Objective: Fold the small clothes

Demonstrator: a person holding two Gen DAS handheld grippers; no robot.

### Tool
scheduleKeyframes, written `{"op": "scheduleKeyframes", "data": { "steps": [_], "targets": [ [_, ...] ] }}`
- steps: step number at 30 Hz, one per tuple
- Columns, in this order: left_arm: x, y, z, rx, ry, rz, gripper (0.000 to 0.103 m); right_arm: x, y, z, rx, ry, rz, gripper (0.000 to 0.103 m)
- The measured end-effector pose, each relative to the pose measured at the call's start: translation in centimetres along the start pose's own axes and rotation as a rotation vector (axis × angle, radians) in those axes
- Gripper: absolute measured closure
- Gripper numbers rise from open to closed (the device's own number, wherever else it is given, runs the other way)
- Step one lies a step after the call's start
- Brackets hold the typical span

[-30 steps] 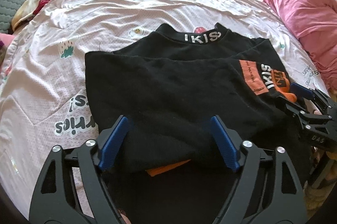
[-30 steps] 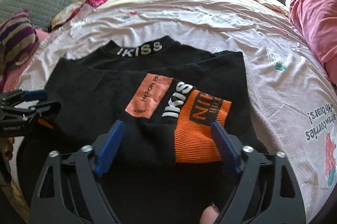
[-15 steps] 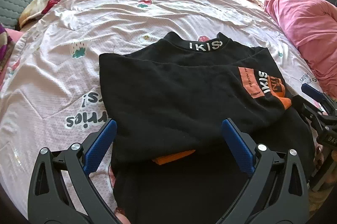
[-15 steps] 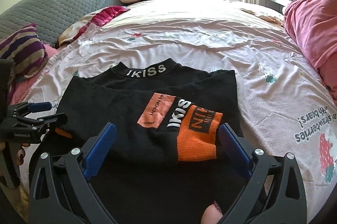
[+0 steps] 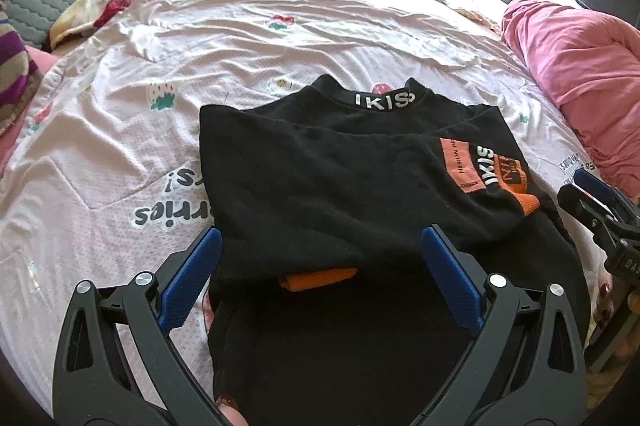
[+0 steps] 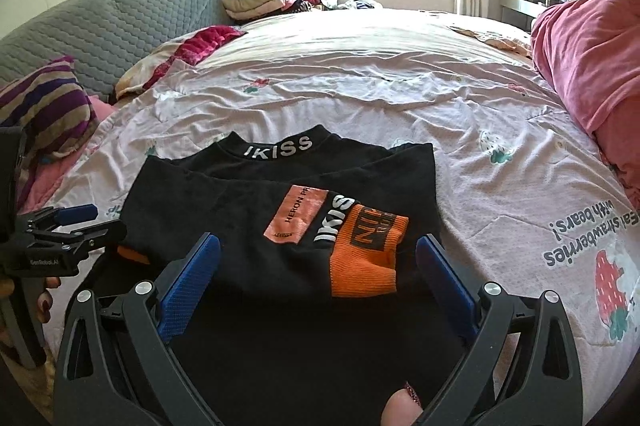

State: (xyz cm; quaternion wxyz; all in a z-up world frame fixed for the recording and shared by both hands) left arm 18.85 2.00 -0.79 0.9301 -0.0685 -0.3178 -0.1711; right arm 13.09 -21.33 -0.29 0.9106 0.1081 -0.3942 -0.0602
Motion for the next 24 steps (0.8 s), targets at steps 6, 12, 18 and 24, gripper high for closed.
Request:
{"op": "scheduleKeyframes", "data": {
  "steps": [6,12,18,24],
  "targets": [
    [-0.8,-0.3,1.2,-0.014,-0.011,0.009,0.010,-0.6,-0.3,1.6,0.006,-0.019,-0.003,0.005],
    [-1.8,-0.4,2.4,-0.023,-0.029,0.033,0.010,-1.0,-0.8,3.1,0.007,-0.036,-0.003,0.005],
    [-3.6,-1.1,3.2,-0.022,-0.036,0.054,0.010,-1.4,-1.4,4.7,-0.001,-0.065,0.019,0.005],
    [-4.7,-1.8,4.7,-0.020,-0.065,0.062,0.010,-2.0,-2.0,6.1,0.007,-0.072,0.021,0.005]
  ]
}}
Point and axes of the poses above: each gripper's, at about its wrist camera, not at the fingertips, and z roughly against the way its jaws point, y to its left, x to its top, the point moved 3 cm from there along -z, roughly the way its jaws point, and after that the axes turned 10 degrees about -z, right-handed, at the moved point
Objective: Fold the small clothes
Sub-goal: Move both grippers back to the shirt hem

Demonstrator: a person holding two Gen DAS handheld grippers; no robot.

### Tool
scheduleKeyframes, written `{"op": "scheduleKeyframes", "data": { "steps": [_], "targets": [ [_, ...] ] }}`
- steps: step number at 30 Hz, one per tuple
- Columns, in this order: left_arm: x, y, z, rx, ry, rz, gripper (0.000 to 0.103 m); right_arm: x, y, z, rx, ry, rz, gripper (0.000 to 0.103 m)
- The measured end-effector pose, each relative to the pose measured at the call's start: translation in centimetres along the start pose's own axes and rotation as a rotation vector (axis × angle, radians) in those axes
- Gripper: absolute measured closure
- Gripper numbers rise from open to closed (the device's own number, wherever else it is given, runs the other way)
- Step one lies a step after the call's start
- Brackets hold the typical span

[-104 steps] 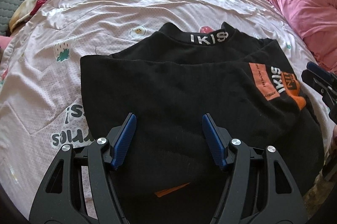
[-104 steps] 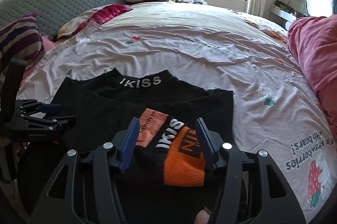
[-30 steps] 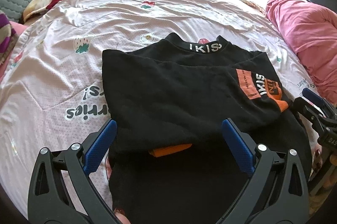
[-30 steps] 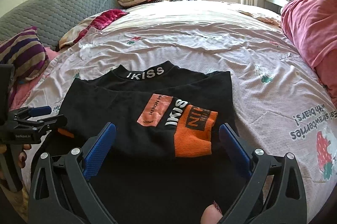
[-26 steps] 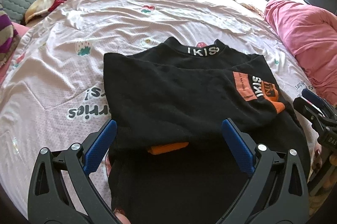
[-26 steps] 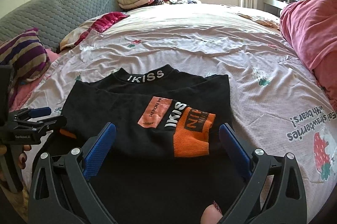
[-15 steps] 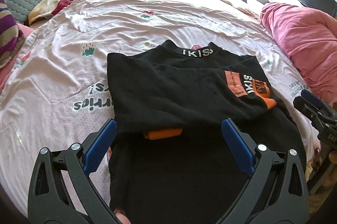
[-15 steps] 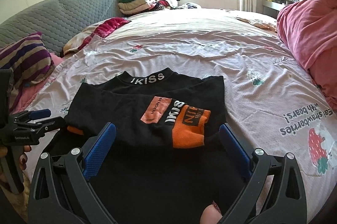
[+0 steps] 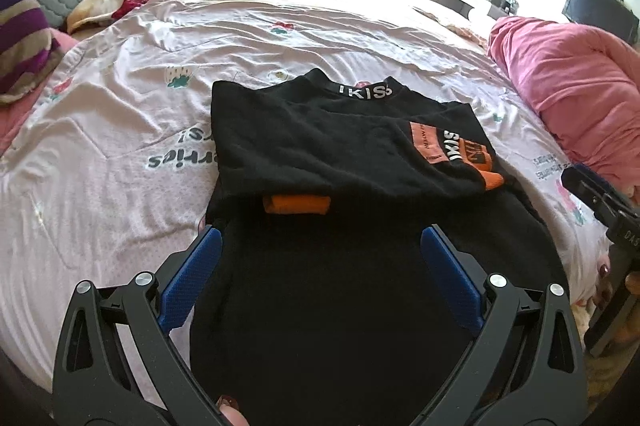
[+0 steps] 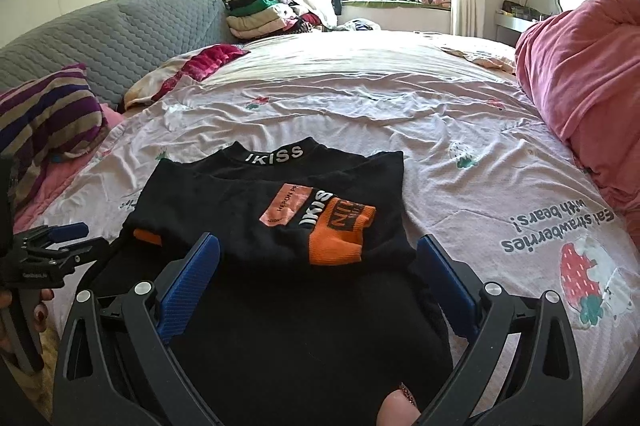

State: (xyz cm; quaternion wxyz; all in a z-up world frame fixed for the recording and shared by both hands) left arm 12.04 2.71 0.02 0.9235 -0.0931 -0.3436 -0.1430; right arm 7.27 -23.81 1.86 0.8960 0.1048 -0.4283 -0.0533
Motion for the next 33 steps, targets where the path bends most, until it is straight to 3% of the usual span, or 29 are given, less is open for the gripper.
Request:
{"op": "scheduleKeyframes", "data": {
  "steps": [7,33],
  "targets": [
    [-1.5,0.5,1.3,0.093,-0.020,0.031,0.010,-1.0,-0.5,1.2,0.003,0.000,0.018,0.005],
    [-6.4,1.4,3.4,0.131,0.030,0.104,0.010,-4.3,-2.2,3.5,0.017,0.039,0.008,0.005]
  ]
}}
Point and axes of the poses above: each gripper's, at about its wrist camera, not at the fingertips, and z roughly against the way its jaws point, y to its left, x to its top, the point moved 3 cm from there along -z, roughly the way its jaws point, and after that the axes turned 10 degrees about -z, right-handed, at the moved point
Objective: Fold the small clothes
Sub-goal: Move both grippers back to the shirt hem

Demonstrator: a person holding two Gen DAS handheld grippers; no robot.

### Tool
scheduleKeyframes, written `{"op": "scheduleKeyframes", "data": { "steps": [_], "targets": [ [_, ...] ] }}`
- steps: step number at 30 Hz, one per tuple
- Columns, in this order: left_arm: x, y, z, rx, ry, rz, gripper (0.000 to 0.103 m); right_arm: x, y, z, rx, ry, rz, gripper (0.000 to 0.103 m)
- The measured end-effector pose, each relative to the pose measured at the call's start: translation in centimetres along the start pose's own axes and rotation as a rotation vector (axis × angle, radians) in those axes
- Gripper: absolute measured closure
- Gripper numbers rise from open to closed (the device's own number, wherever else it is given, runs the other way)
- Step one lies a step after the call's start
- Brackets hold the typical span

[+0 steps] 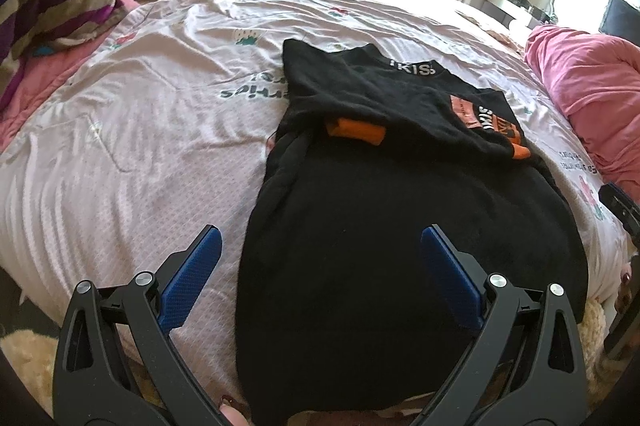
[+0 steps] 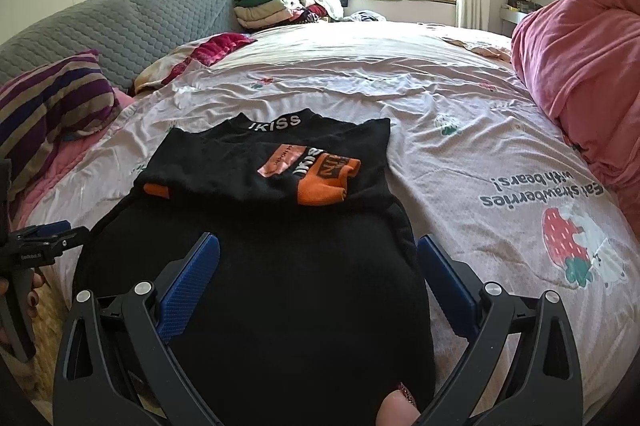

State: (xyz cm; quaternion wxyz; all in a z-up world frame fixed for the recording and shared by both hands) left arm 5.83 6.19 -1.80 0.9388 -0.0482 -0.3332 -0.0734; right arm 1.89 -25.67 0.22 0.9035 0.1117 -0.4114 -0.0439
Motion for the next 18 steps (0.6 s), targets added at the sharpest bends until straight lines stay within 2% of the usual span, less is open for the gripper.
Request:
{"op": "scheduleKeyframes", "data": {
  "steps": [15,18],
  "targets": [
    [-2.6,2.0,0.7,0.022,0.046,0.037,0.010,-2.3,-1.6,0.7,-0.019,0.040,-0.020,0.005],
    [-3.1,2.2,0.7,0.003,0.059,0.041,0.010,-2.8,-1.9,0.9,-0.026,0.051,-0.018,0.005]
  ]
}}
Point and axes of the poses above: each gripper's, at about its wrist camera, not at the fingertips, and z roughly against the way its jaws point, y to its left, x to its top, the point moved 3 cm from there along -z, roughly the way its jaws point, and after that the axes turned 10 degrees about -z, right-handed, at the moved point
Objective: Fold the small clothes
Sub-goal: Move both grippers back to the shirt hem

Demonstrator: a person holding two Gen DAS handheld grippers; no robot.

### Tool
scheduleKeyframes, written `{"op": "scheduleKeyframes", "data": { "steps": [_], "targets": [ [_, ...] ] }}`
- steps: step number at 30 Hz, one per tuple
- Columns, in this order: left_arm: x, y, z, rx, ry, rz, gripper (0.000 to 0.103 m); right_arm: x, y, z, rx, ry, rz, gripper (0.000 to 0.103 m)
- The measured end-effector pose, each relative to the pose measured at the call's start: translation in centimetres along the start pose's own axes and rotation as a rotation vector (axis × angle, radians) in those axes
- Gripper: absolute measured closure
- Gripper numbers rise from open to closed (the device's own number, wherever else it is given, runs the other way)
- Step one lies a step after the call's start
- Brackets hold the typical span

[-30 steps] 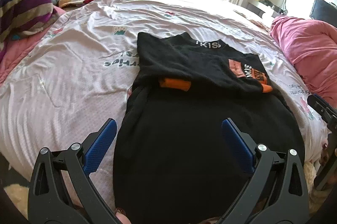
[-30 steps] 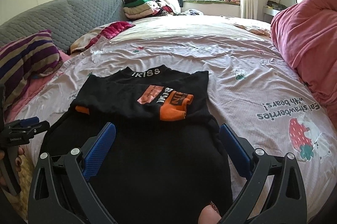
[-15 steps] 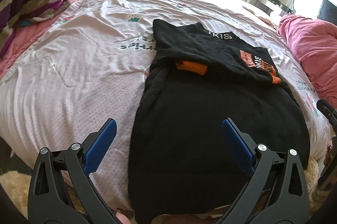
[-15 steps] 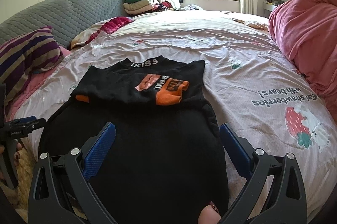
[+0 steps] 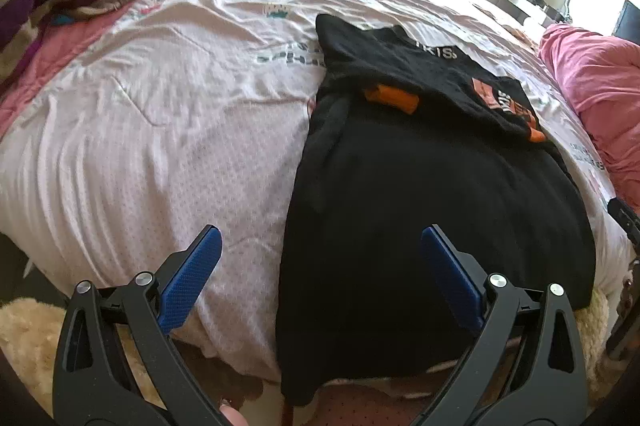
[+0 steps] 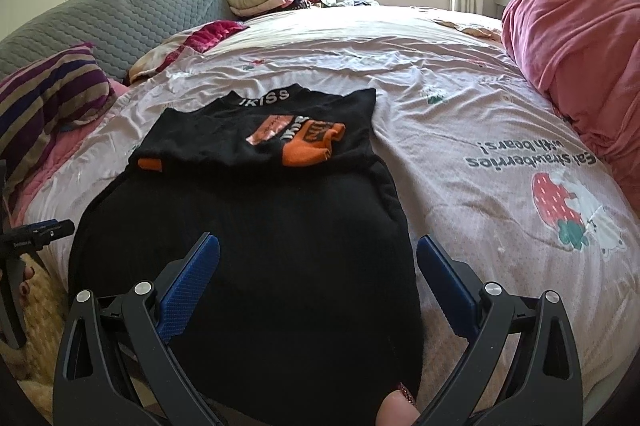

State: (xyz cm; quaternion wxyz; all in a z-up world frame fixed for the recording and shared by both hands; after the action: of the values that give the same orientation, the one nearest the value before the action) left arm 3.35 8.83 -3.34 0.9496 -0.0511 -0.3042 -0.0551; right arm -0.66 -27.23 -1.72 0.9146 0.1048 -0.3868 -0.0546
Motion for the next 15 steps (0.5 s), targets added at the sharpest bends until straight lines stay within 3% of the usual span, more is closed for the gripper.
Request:
{"op": "scheduleKeyframes", "data": {
  "steps": [11,15],
  "targets": [
    [-3.2,1.0,1.2,-0.089,0.026,0.021,0.010,-2.3,-1.1,0.6,-0.018,0.038,-0.016,0.005],
    [-4.4,1.2,1.8,-0.112,0.029,0.028,0.022,-2.8,-1.4,0.7,-0.018,0.044,-0.030,0.005]
  ]
}}
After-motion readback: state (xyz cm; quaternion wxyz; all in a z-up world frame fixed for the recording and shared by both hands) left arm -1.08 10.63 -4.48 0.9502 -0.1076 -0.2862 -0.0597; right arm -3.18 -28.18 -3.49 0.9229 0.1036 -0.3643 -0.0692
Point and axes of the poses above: each gripper's, at about its wrist camera, not at the fingertips, and z roughly against the way its jaws point, y to its left, x to its top, the point moved 3 cm from there along -z, roughly the way its jaws point, and after that the axes turned 10 degrees about -z, right-handed, at the moved point
